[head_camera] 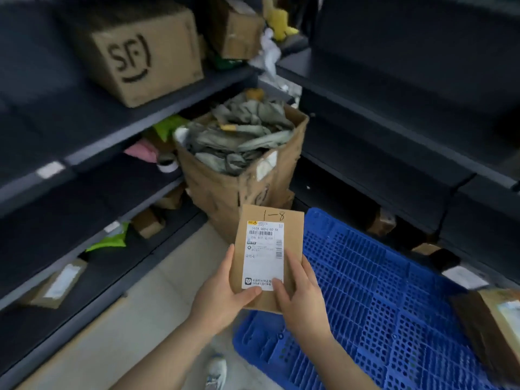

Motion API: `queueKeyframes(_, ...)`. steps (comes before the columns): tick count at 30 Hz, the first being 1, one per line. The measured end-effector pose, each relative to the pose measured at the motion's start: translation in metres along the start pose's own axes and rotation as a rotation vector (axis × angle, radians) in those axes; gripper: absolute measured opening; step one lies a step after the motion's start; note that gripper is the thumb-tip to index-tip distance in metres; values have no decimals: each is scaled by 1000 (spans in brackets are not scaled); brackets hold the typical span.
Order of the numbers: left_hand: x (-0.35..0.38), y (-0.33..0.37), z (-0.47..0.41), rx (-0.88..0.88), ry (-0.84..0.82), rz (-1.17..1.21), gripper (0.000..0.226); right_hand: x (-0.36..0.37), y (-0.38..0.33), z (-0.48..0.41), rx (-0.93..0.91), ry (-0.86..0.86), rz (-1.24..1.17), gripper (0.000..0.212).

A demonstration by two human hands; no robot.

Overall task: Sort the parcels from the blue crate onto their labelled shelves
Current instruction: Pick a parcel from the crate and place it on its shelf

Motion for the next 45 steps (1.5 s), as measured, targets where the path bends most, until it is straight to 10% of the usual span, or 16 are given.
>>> queueKeyframes(22,-332,-265,157,-374,515,209,95,372,-275,48,-513,-513,139,48)
queueKeyframes(45,-451,-479,-21,-273,731,493,64,653,-330,-131,-788,-551,291,50)
Point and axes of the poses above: each hand's wrist, its own z-axis away from the middle knuckle, its own x-axis out of the palm, y = z × x, the point moved 10 cm from there along -z, towards the middle knuckle, and after that the axes turned 4 degrees about z, right-handed, at the moved point
